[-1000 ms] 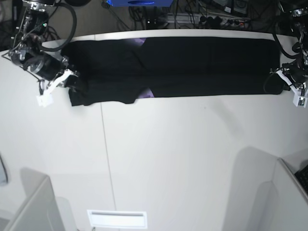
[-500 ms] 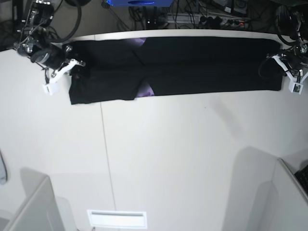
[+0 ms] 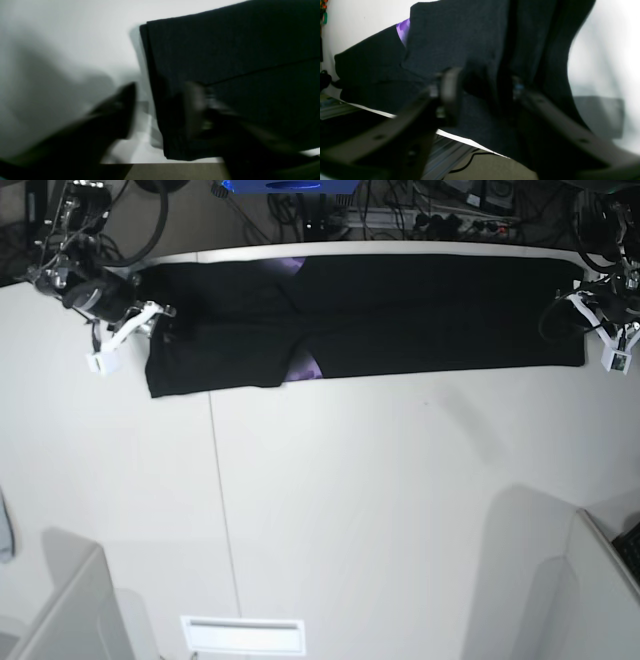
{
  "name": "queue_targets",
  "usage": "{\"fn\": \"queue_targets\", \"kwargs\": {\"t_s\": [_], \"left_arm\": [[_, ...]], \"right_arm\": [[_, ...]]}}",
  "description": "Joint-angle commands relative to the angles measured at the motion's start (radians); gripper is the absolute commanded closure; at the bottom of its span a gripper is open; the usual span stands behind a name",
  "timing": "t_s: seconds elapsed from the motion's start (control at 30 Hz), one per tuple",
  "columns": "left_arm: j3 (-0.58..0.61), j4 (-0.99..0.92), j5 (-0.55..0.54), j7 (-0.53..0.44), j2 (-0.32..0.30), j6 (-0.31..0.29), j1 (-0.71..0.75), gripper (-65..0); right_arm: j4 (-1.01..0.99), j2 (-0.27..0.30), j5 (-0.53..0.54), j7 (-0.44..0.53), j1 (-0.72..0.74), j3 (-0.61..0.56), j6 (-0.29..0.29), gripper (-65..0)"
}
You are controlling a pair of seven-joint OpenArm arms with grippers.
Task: Fold the T-shirt properly
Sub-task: 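Lay the folded hem down and open both grippers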
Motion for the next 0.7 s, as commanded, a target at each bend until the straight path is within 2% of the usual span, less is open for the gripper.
{"fn": "queue_targets", "kwargs": {"t_s": [0.0, 0.07, 0.13, 0.23, 0.3, 0.33, 0.4, 0.47, 0.53, 0.67], "left_arm": [[-0.013, 0.012, -0.001, -0.012, -0.032, 0.002, 0.017, -40.6], [-0.013, 0.012, -0.004, -0.012, -0.038, 0.002, 0.028, -51.3], [-0.016, 0.018, -0.008, -0.012, -0.04, 0.002, 0.037, -58.1], [-0.091, 0.059, -0.011, -0.012, -0.029, 0.002, 0.038, -59.2], [-0.163, 0.104, -0.011, -0.012, 0.021, 0.002, 0.042, -58.4], [-0.197, 0.127, -0.011, -0.012, 0.043, 0.002, 0.042, -55.5], [-0.234, 0.147, -0.011, -0.012, 0.074, 0.002, 0.038, -41.8], [-0.24, 0.142, -0.011, -0.012, 0.104, 0.002, 0.032, -19.4], [-0.237, 0.139, -0.011, -0.013, 0.141, 0.002, 0.023, 0.0], [-0.24, 0.13, -0.001, -0.013, 0.193, 0.002, 0.023, 0.0]], "right_arm": [[0.037, 0.012, 0.015, 0.034, -0.02, 0.041, 0.004, -28.4], [0.068, 0.012, 0.013, 0.076, -0.041, 0.067, 0.004, -28.4], [0.102, 0.023, 0.013, 0.102, -0.055, 0.077, 0.004, -28.4], [0.16, 0.023, 0.013, 0.114, -0.058, 0.092, 0.004, -28.4], [0.2, 0.023, 0.013, 0.114, -0.058, 0.086, 0.008, -28.4], [0.212, 0.022, 0.013, 0.114, -0.054, 0.073, 0.008, -28.2], [0.214, 0.022, 0.013, 0.116, -0.032, 0.034, 0.008, -23.9], [0.192, 0.022, 0.007, 0.114, -0.012, -0.002, 0.008, -11.7], [0.172, 0.019, -0.039, 0.114, 0.008, -0.039, 0.008, 0.0], [0.165, -0.021, -0.148, 0.116, 0.015, -0.075, 0.008, 0.0]]}}
